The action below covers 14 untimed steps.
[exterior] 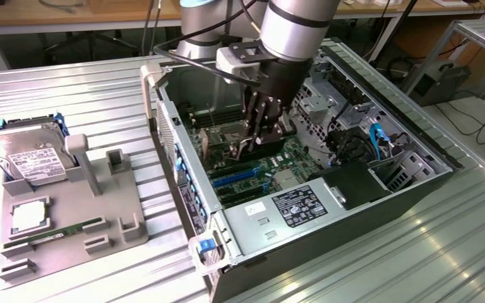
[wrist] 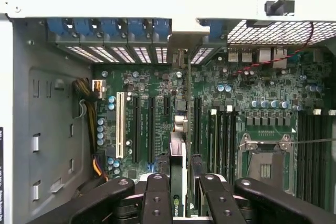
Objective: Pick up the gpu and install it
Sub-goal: 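Insert the gpu into the slot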
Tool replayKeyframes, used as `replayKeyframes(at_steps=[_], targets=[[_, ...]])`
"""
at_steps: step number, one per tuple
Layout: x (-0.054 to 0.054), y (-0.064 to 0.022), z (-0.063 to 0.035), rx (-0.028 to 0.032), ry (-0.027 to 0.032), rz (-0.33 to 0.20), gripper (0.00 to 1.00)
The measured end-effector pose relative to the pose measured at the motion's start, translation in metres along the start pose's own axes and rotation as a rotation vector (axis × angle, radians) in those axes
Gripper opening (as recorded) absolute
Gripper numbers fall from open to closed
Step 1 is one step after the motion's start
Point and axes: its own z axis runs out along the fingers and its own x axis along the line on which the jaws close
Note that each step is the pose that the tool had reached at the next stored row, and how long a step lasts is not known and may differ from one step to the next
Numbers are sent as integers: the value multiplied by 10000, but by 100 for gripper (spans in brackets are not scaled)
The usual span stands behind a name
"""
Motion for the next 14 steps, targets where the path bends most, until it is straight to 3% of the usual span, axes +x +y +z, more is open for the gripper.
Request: replayKeyframes(at_steps=[14], targets=[[-69,10,277,7,4,-78,26]])
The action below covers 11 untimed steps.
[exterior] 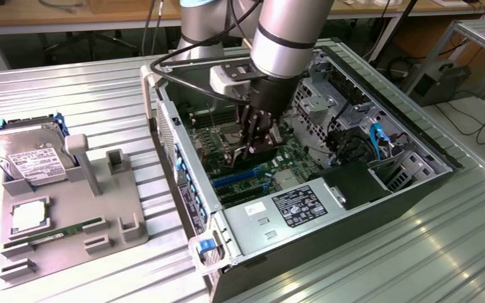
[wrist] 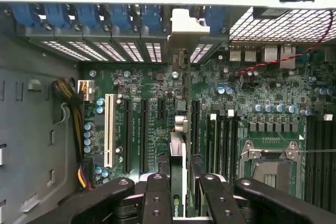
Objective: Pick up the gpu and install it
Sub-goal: 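Insert the gpu into the slot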
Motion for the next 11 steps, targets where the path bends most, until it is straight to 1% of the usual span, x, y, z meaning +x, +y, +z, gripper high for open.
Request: replayKeyframes(at_steps=[2,5,11], targets=[[0,-2,39,0,1,-13,26],[3,-3,70,4,5,-24,26],[4,31,175,23,5,-25,26]])
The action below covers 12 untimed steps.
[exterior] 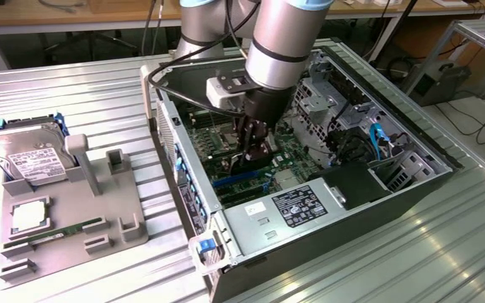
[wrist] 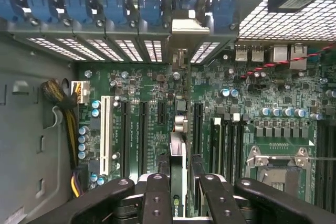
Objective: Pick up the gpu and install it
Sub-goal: 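Insert the gpu into the slot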
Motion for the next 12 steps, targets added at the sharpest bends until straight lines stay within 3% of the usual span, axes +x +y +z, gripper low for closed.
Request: replayKeyframes(at_steps=[9,12], targets=[[-1,39,115,9,3,5,26],[-63,31,75,9,1,7,26]])
